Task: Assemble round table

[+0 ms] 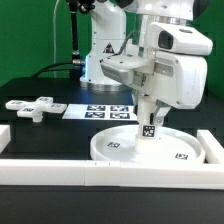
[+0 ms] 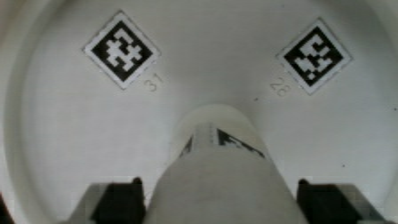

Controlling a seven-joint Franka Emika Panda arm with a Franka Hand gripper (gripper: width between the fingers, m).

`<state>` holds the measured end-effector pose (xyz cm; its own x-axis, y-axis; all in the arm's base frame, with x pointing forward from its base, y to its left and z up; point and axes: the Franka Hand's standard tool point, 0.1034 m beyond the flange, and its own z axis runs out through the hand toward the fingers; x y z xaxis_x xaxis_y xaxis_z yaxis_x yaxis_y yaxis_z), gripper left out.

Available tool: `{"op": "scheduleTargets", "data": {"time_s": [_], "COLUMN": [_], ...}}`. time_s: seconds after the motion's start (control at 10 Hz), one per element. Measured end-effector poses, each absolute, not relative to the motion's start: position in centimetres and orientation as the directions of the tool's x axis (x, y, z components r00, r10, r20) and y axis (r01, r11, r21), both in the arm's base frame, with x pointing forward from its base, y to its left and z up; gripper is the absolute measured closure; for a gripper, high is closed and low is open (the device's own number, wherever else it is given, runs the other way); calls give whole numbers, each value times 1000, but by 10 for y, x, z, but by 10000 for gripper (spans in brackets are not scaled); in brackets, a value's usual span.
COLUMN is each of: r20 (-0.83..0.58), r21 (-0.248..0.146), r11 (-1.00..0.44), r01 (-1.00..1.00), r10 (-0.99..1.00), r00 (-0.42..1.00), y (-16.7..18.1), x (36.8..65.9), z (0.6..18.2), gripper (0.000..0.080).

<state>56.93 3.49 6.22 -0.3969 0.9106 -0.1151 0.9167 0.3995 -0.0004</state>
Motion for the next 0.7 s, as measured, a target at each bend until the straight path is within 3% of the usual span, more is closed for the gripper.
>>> {"op": "scheduleTargets", "data": {"time_s": [0.3,0.5,0.7], "r20": [-116,-121,-127], "r21": [-6,-10,-44], "r11": [319,103,-125], "r01": [948,995,991], "r10": [941,987,985], "r00": [-317,-104,119], "y": [33,33,32], "x": [570,569,568], "z": [63,65,64], "gripper": [384,384,384]}}
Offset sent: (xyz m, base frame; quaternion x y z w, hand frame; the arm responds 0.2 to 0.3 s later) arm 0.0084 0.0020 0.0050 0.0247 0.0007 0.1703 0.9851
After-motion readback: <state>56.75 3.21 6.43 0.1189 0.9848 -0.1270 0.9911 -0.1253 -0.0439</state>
